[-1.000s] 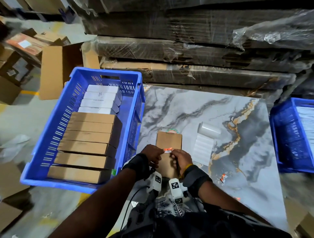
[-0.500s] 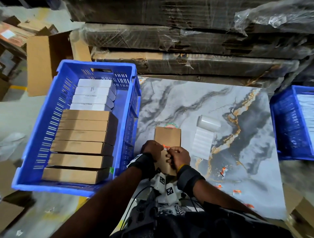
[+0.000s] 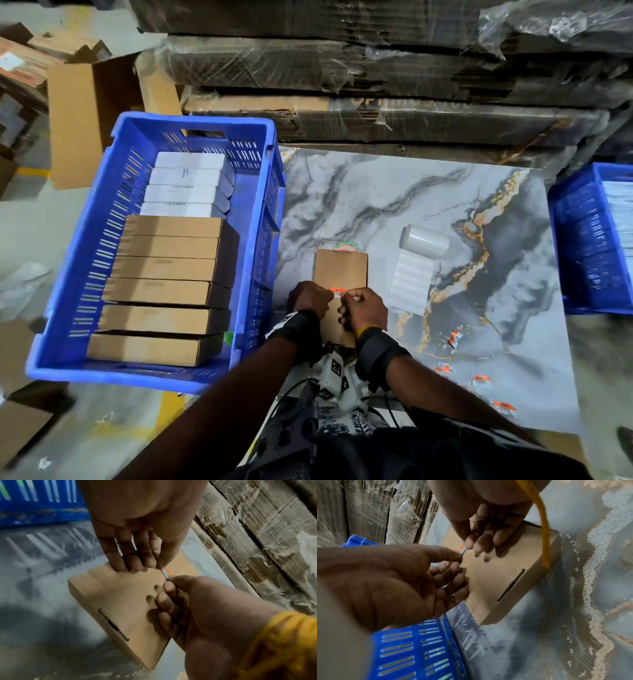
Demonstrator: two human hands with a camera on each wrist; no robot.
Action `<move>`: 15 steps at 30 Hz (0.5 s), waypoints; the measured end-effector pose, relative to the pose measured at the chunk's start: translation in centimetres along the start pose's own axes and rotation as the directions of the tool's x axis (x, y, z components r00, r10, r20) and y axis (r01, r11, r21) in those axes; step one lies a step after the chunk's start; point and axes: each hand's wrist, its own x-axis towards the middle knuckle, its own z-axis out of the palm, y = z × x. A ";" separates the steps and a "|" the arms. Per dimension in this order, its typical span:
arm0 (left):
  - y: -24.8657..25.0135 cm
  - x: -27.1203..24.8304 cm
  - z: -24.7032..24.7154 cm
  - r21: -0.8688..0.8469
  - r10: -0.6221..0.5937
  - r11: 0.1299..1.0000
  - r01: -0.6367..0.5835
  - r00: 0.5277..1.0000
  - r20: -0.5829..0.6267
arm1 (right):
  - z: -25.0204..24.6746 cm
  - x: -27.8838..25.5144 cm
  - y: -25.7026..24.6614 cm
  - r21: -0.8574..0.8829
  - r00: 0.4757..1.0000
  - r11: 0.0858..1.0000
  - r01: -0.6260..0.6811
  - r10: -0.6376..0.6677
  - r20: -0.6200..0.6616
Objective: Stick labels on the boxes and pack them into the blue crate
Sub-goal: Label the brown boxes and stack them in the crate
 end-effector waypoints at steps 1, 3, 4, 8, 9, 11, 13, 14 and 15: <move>0.0 0.1 0.0 0.001 0.002 1.000 -0.002 1.000 0.003 | 0.0 0.0 0.0 -0.009 1.000 1.000 0.000 0.000 -0.001; 0.1 0.3 0.0 -0.006 -0.021 1.000 0.021 1.000 -0.010 | 0.1 0.1 0.0 -0.032 1.000 0.999 -0.001 0.001 0.003; 0.2 0.3 -0.1 -0.012 -0.033 0.999 0.032 0.999 -0.024 | 0.0 0.2 -0.1 -0.047 1.000 0.999 -0.002 0.002 0.006; 0.3 0.6 0.0 -0.008 -0.066 0.998 0.065 0.997 -0.039 | 0.0 0.4 -0.5 -0.140 1.000 0.990 0.010 -0.008 0.013; 0.3 0.6 0.0 -0.007 -0.068 0.998 0.068 0.997 -0.043 | 0.0 0.4 -0.7 -0.158 1.000 0.987 0.007 -0.005 0.012; 0.1 0.9 0.2 -0.010 -0.081 0.997 0.081 0.996 -0.039 | -0.2 0.5 -0.8 -0.188 1.000 0.982 -0.008 0.009 0.008; 0.0 1.1 0.3 -0.023 -0.085 0.996 0.084 0.996 -0.039 | -0.4 0.5 -1.0 -0.230 1.000 0.973 -0.012 0.014 0.007; 0.0 1.2 0.2 -0.026 -0.080 0.996 0.080 0.996 -0.028 | -0.5 0.5 -1.2 -0.245 1.000 0.969 -0.013 0.016 0.008; -0.2 1.4 0.3 -0.026 -0.066 0.998 0.066 0.998 -0.008 | -0.6 0.6 -1.3 -0.242 1.000 0.970 -0.022 0.026 0.013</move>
